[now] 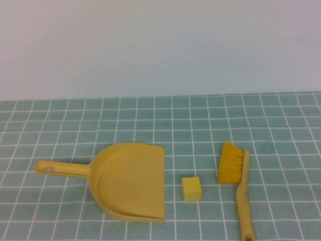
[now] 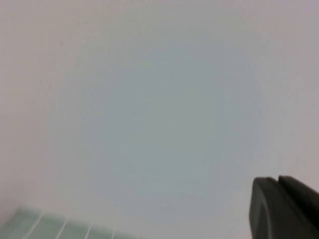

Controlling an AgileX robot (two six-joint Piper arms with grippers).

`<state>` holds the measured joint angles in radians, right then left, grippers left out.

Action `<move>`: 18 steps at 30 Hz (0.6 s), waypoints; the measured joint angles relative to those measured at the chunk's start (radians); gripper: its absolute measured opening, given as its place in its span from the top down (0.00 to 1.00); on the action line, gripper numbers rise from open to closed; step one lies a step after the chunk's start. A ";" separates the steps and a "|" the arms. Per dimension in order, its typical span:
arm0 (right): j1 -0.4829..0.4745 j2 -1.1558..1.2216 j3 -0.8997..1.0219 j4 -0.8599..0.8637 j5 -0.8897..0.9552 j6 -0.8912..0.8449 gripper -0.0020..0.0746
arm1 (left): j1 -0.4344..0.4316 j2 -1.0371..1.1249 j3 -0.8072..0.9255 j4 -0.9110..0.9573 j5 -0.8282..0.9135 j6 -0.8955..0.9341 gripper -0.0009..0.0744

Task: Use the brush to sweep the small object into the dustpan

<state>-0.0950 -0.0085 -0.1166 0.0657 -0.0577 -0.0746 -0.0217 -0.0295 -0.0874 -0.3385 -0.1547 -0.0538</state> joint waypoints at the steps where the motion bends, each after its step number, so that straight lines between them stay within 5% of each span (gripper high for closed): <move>1: 0.000 0.000 -0.045 -0.006 0.037 0.002 0.98 | 0.000 0.000 -0.038 0.000 0.024 0.000 0.99; 9: 0.000 0.083 -0.343 0.020 0.520 -0.003 0.98 | 0.000 0.000 -0.246 0.010 0.120 0.014 0.99; 13: 0.000 0.233 -0.427 0.180 0.794 -0.121 0.98 | 0.000 0.000 -0.246 -0.045 0.127 0.012 0.99; 18: 0.000 0.436 -0.472 0.408 1.016 -0.326 0.98 | 0.000 0.014 -0.246 -0.038 0.336 0.070 0.99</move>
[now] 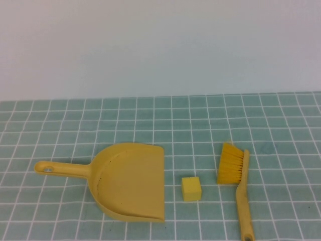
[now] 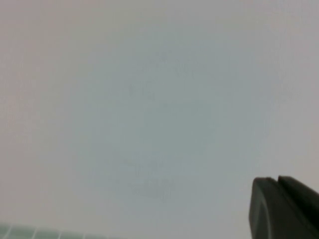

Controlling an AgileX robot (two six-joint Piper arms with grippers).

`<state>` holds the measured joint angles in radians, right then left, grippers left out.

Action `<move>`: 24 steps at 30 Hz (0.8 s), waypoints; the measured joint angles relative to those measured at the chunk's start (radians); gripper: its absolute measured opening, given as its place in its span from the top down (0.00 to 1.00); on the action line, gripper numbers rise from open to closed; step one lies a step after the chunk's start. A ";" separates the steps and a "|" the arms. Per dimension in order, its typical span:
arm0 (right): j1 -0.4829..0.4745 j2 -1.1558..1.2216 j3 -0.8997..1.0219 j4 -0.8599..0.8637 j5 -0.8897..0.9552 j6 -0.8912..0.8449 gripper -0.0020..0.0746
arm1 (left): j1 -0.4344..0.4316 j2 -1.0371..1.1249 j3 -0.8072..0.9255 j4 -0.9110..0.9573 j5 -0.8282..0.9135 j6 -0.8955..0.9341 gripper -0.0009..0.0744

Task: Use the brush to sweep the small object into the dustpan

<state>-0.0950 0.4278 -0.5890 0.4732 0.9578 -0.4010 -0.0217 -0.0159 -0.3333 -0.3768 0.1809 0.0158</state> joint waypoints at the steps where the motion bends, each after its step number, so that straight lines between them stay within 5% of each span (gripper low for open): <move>1: 0.000 0.039 -0.004 0.019 0.023 -0.014 0.97 | 0.000 0.013 0.000 0.000 0.053 0.020 0.99; 7: 0.002 0.251 -0.006 0.017 0.059 -0.047 0.97 | 0.000 0.135 -0.001 -0.004 0.259 0.125 0.99; 13: 0.105 0.457 -0.062 -0.011 0.056 -0.040 0.97 | 0.000 0.241 -0.001 -0.034 0.215 0.122 0.99; 24: 0.574 0.802 -0.227 -0.225 -0.090 0.276 0.97 | 0.000 0.256 -0.001 -0.064 0.200 0.131 0.99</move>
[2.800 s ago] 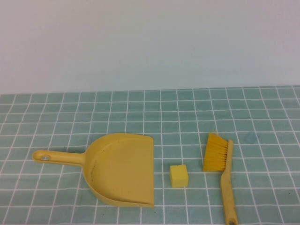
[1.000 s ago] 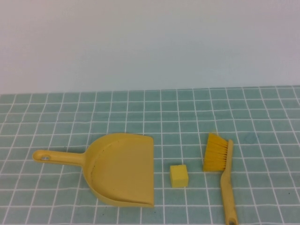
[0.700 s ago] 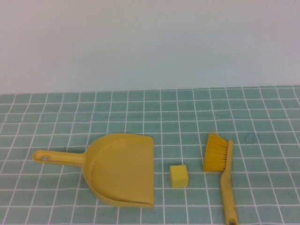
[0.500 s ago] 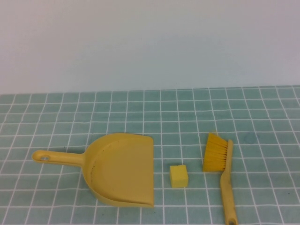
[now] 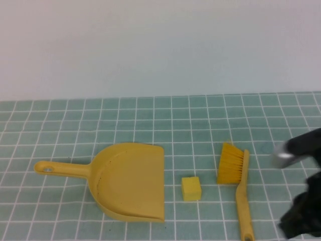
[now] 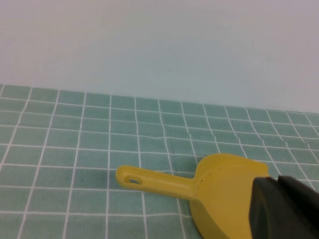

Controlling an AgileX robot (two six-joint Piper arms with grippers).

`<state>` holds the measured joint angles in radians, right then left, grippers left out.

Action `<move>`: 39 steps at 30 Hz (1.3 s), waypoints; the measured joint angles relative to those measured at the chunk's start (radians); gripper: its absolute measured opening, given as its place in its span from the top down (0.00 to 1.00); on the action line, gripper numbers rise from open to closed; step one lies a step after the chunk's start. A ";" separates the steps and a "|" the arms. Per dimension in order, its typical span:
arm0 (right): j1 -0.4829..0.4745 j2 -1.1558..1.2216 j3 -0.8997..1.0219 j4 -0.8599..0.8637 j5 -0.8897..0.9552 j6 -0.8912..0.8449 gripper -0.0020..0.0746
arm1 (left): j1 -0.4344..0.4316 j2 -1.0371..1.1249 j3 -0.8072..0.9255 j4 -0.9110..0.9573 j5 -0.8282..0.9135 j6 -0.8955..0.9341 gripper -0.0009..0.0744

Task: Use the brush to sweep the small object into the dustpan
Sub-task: Pick up the broom from the table

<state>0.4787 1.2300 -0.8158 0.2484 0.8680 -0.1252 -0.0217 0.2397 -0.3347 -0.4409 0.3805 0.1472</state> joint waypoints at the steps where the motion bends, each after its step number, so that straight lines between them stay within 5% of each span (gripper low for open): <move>1: 0.047 0.029 -0.013 -0.035 -0.012 0.034 0.97 | 0.000 0.000 0.000 0.000 0.000 0.000 0.99; 5: 0.143 0.162 -0.074 -0.171 -0.076 0.189 0.97 | 0.000 0.000 0.000 0.000 0.000 0.004 0.99; 10: 0.129 0.284 -0.111 -0.189 -0.165 0.305 0.91 | 0.000 0.000 0.000 -0.002 0.000 0.004 0.99; 18: 0.114 0.421 -0.168 -0.152 -0.198 0.341 0.58 | -0.046 0.000 0.000 -0.007 0.000 0.004 0.99; 39: 0.114 0.640 -0.243 -0.232 -0.162 0.431 0.51 | -0.059 0.000 0.000 -0.007 0.000 0.004 0.99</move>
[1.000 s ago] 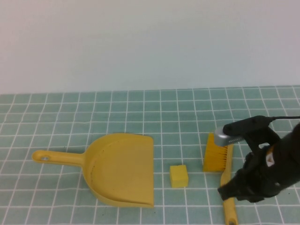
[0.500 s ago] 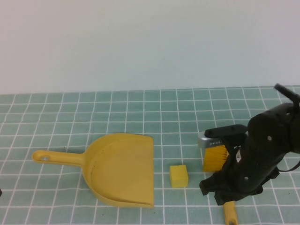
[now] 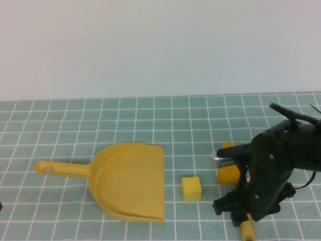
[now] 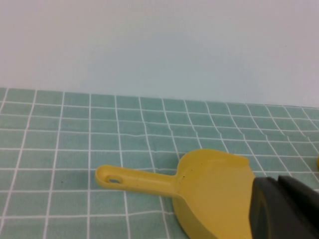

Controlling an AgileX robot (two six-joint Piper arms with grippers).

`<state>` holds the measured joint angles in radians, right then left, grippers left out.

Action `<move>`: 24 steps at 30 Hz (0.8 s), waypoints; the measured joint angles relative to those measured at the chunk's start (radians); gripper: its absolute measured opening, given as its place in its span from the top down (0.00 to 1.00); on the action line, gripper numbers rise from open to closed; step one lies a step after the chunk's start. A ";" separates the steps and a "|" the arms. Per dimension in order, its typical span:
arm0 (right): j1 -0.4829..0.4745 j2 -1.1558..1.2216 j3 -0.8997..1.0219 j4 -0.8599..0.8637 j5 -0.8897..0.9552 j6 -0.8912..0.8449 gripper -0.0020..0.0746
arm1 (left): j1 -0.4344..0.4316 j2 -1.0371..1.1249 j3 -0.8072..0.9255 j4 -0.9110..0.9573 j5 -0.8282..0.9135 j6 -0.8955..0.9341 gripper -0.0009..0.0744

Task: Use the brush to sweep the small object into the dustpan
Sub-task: Pick up the broom from the table

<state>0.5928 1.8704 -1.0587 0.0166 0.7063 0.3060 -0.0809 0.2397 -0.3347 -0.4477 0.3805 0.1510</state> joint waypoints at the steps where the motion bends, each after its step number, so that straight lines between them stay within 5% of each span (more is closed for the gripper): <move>1: 0.000 0.008 -0.005 0.000 -0.004 0.004 0.51 | 0.000 0.000 0.000 0.000 0.000 0.000 0.99; 6: 0.000 0.039 -0.033 -0.003 0.002 0.015 0.53 | 0.000 0.000 0.000 0.000 0.000 0.000 0.99; 13: -0.001 0.046 -0.041 -0.017 0.013 0.030 0.70 | 0.000 0.000 0.000 0.000 -0.014 0.000 0.99; 24: -0.001 0.023 -0.046 -0.025 0.004 0.062 0.72 | 0.000 0.000 0.000 -0.132 -0.037 0.000 0.99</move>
<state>0.5923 1.8937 -1.1045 -0.0081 0.7101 0.3678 -0.0809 0.2397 -0.3347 -0.5796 0.3435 0.1510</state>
